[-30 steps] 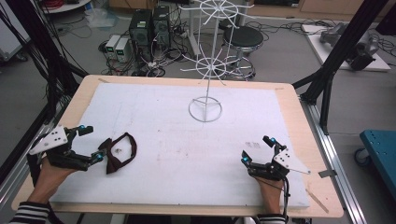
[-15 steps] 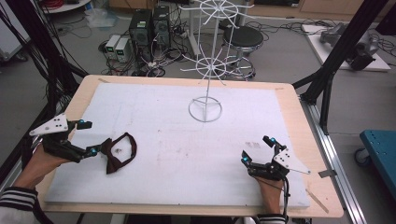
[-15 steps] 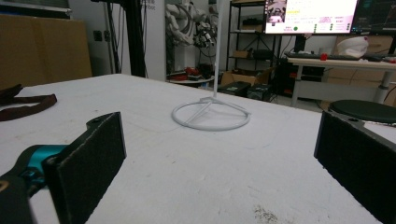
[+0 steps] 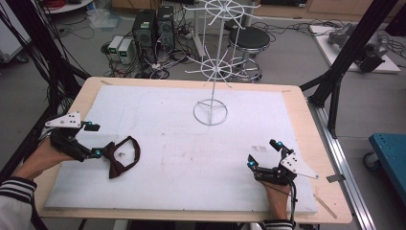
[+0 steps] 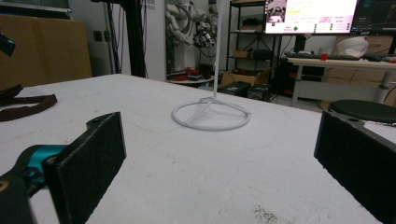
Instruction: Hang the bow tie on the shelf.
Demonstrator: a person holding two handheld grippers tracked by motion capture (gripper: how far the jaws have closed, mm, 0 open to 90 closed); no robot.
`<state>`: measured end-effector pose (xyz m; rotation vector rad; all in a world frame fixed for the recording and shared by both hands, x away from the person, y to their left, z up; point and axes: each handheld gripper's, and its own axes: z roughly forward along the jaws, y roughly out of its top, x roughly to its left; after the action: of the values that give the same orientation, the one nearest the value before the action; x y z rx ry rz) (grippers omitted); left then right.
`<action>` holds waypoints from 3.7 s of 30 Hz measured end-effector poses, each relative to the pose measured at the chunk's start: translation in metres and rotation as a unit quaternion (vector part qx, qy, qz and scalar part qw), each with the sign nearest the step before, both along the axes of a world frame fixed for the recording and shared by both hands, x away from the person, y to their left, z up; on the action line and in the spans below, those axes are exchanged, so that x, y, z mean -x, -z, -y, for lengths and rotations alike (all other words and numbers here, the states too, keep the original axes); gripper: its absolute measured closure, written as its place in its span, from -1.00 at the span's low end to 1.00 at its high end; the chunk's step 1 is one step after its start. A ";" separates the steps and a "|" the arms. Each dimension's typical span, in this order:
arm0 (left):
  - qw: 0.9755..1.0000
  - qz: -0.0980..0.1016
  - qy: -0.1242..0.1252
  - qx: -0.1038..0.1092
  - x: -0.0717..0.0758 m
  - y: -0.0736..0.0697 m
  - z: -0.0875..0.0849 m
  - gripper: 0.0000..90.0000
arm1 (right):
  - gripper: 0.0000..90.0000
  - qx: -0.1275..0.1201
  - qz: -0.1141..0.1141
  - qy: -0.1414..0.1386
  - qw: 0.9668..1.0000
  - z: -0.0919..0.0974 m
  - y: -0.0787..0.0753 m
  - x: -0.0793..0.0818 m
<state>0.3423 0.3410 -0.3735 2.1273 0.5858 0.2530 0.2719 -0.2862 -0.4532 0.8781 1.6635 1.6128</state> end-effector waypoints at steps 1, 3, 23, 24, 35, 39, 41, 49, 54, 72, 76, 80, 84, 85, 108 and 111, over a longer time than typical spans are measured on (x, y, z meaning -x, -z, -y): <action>1.000 0.000 0.000 -0.003 -0.002 0.001 0.000 -0.96 | -0.97 0.000 0.000 0.000 1.000 0.000 0.000 0.000; 1.000 -0.008 -0.006 -0.013 -0.007 0.003 0.000 -0.96 | -0.97 0.000 0.000 0.000 1.000 0.000 0.000 0.000; 0.992 -0.094 0.031 -0.075 -0.035 0.008 0.011 -0.96 | -0.97 0.000 0.000 0.000 1.000 0.000 0.000 0.000; 0.992 -0.093 0.029 -0.075 -0.037 0.009 0.011 -0.96 | -0.97 0.000 0.000 0.000 1.000 0.000 0.000 0.000; 0.988 -0.119 0.025 -0.091 -0.048 0.021 0.013 -0.93 | -0.97 0.001 0.000 0.001 1.000 0.000 0.000 0.000; 0.988 -0.125 0.018 -0.091 -0.049 0.024 0.015 -0.93 | -0.97 0.001 0.000 0.000 1.000 0.000 0.000 0.000; 0.987 -0.131 0.012 -0.096 -0.050 0.025 0.015 -0.93 | -0.97 0.000 0.000 0.000 1.000 0.000 0.000 0.000; 0.981 -0.158 0.002 -0.116 -0.053 0.031 0.020 -0.79 | -0.97 0.000 0.000 0.000 1.000 0.000 0.000 0.000; 0.978 -0.171 -0.004 -0.120 -0.053 0.032 0.020 -0.69 | -0.97 0.000 0.000 0.000 1.000 0.000 0.000 0.000; 0.967 -0.229 -0.005 -0.115 -0.055 0.037 0.024 -0.04 | -0.97 0.000 0.000 0.000 1.000 0.000 0.000 0.000; 0.966 -0.230 -0.002 -0.120 -0.055 0.037 0.026 0.21 | -0.97 0.000 0.001 -0.001 1.000 0.000 0.000 0.000; 0.965 -0.225 0.008 -0.133 -0.052 0.038 0.028 0.52 | -0.97 0.000 0.000 0.000 1.000 0.000 0.000 0.000; 0.965 -0.220 0.007 -0.139 -0.050 0.037 0.030 0.77 | -0.97 0.000 0.000 0.000 1.000 0.000 0.000 0.000; 0.966 -0.217 0.004 -0.138 -0.049 0.037 0.030 0.78 | -0.97 -0.001 -0.001 0.000 1.000 0.000 0.000 0.000; 0.988 -0.135 -0.034 -0.071 -0.036 0.003 0.025 0.79 | -0.97 -0.008 -0.004 -0.001 1.000 0.001 0.000 0.000; 0.990 -0.124 -0.040 -0.058 -0.033 -0.002 0.023 0.79 | -0.97 -0.008 -0.003 -0.001 1.000 0.002 -0.001 -0.001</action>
<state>0.3751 0.3178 -0.3718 2.2676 0.8193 0.0674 0.2730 -0.2886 -0.4527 0.8896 1.6586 1.6278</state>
